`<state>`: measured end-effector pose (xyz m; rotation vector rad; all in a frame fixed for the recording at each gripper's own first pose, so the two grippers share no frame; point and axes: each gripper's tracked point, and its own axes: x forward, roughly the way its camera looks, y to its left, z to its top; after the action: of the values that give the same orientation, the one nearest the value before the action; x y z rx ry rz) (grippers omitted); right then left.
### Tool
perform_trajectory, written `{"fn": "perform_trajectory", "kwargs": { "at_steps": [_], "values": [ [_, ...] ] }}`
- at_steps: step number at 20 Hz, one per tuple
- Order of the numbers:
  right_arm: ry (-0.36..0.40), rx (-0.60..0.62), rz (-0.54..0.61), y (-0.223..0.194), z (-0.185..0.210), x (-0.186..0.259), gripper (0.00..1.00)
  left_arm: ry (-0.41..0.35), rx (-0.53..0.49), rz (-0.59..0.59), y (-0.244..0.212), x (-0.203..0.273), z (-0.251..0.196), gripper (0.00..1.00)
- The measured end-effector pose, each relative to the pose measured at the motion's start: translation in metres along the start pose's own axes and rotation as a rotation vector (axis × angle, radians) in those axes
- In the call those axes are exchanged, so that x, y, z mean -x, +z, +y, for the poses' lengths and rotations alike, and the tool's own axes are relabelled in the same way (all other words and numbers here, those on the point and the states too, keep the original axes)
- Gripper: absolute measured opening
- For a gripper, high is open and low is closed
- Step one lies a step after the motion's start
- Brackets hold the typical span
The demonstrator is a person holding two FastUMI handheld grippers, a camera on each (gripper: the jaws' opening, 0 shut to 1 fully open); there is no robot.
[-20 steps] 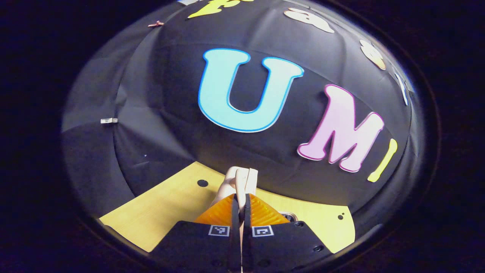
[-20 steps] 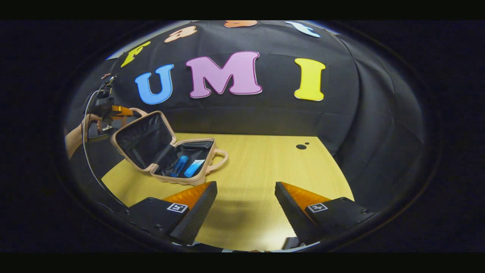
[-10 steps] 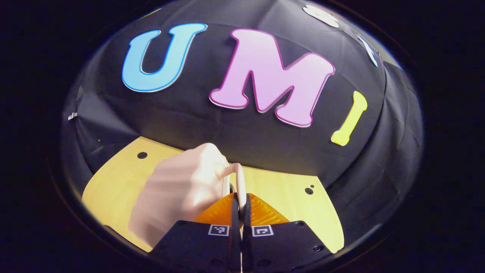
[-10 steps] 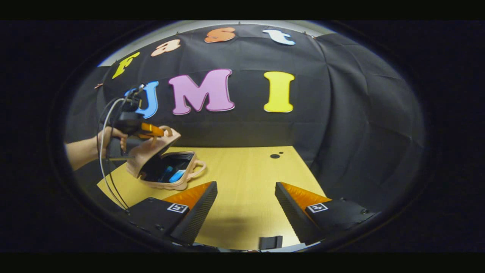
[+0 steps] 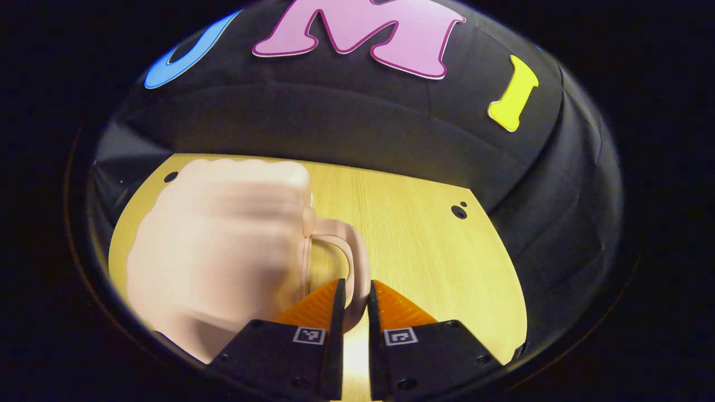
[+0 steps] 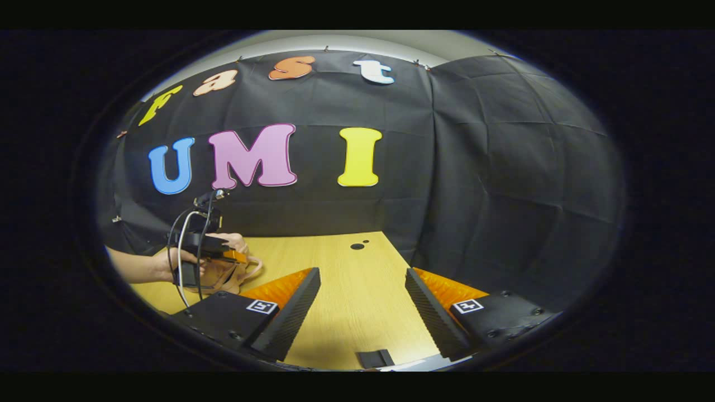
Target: First open the suitcase, pack the skin care products into it, and then close the suitcase.
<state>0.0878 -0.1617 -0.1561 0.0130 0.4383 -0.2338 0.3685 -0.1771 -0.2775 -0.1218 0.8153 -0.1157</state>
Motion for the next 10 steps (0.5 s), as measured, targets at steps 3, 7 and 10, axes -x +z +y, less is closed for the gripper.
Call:
{"fn": "perform_trajectory", "kwargs": {
  "at_steps": [3, 7, 10],
  "values": [
    [0.000, -0.012, -0.027, 0.013, 0.019, 0.003, 0.97, -0.071, 0.010, -0.046, 0.012, 0.035, -0.012, 0.42],
    [0.046, 0.020, -0.097, 0.030, 0.062, 0.009, 0.97, -0.146, -0.089, -0.230, 0.038, 0.128, -0.004, 0.85],
    [0.118, 0.059, -0.050, 0.014, 0.098, 0.016, 0.97, -0.094, -0.213, -0.387, 0.044, 0.212, 0.036, 0.95]
  ]
}}
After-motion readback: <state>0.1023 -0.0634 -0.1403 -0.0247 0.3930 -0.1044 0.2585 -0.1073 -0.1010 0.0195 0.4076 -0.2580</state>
